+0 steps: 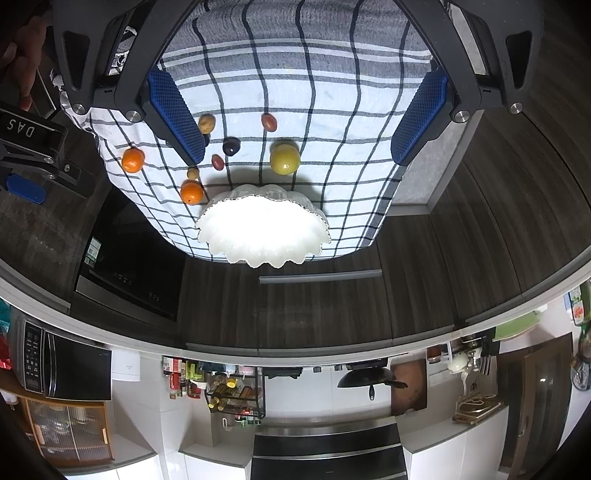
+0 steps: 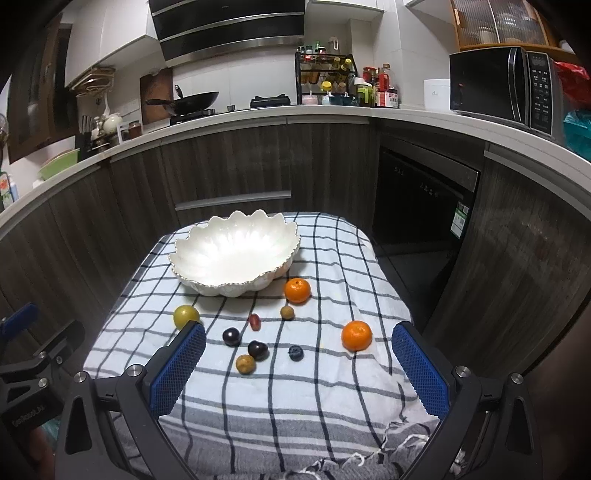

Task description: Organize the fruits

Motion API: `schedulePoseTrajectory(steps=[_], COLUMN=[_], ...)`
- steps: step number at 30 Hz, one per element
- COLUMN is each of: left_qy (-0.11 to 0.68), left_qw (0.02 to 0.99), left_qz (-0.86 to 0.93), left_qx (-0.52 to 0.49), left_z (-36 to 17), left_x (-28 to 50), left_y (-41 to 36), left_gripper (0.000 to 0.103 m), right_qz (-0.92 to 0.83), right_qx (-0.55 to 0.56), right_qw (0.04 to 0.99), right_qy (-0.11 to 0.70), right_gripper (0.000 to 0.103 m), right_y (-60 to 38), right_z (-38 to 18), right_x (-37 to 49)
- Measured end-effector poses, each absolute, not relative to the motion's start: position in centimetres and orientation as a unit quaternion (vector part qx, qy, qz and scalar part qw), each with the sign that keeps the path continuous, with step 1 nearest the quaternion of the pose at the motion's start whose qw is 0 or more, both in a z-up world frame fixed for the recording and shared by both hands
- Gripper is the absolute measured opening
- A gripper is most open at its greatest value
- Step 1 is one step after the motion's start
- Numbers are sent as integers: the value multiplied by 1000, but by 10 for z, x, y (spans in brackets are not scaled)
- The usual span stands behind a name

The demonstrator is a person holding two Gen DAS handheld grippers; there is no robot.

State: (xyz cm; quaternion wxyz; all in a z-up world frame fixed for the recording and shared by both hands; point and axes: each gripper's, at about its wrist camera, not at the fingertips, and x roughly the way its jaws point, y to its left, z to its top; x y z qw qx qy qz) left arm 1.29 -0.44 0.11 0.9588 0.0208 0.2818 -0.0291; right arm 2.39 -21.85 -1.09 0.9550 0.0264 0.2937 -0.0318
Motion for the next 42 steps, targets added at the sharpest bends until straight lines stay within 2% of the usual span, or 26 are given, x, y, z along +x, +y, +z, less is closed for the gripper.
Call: schedulePoseTrajectory(steps=[37, 42], left_qy=[299, 303], left_qw=[947, 944], left_qz=[-94, -104], left_qx=[74, 81], left_z=[-36, -45], left_x=[79, 88], left_y=[-67, -82], left_gripper=[102, 102], right_qz=[-51, -49], right_qx=[32, 32], right_qw=[948, 945], right_qy=[313, 322], right_gripper=[102, 96], right_y=[-254, -264], right_z=[-38, -49], right_x=[82, 92])
